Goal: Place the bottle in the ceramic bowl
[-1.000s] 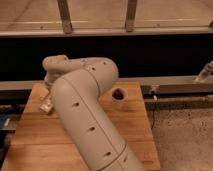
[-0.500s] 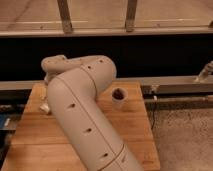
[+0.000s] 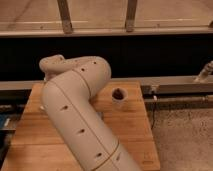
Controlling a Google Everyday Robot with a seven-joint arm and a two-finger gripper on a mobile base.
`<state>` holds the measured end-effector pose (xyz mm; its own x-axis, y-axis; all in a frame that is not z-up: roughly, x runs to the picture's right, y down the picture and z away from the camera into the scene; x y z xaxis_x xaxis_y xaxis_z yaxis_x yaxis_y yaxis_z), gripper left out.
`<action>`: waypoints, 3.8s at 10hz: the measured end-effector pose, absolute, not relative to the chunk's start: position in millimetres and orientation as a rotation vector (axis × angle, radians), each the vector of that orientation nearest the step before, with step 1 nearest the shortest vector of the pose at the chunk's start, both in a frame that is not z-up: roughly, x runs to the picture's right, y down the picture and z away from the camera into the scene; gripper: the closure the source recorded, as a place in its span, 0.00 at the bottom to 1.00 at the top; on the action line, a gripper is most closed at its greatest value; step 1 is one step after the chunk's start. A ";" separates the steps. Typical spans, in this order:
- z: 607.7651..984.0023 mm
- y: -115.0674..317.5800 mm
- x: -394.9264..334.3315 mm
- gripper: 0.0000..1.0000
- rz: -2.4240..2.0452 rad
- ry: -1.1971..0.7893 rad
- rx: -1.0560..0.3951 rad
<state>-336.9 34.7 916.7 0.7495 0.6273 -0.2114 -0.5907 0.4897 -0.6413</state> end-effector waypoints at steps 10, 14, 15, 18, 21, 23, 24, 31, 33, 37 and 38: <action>939.0 59.5 -333.6 0.20 0.763 -0.003 -0.821; 928.5 60.7 -348.3 0.23 0.728 -0.067 -0.853; 922.7 58.9 -352.8 0.31 0.715 -0.081 -0.851; 914.2 54.8 -355.5 0.63 0.681 -0.092 -0.842; 921.3 58.2 -356.8 0.92 0.668 -0.093 -0.859; 919.6 58.7 -355.7 1.00 0.667 -0.089 -0.864; 919.1 58.5 -355.3 1.00 0.665 -0.088 -0.864; 919.5 59.7 -354.6 1.00 0.657 -0.087 -0.872; 919.4 59.6 -354.7 1.00 0.657 -0.087 -0.872; 918.9 58.9 -354.7 1.00 0.657 -0.088 -0.872; 918.9 58.9 -354.7 1.00 0.657 -0.088 -0.872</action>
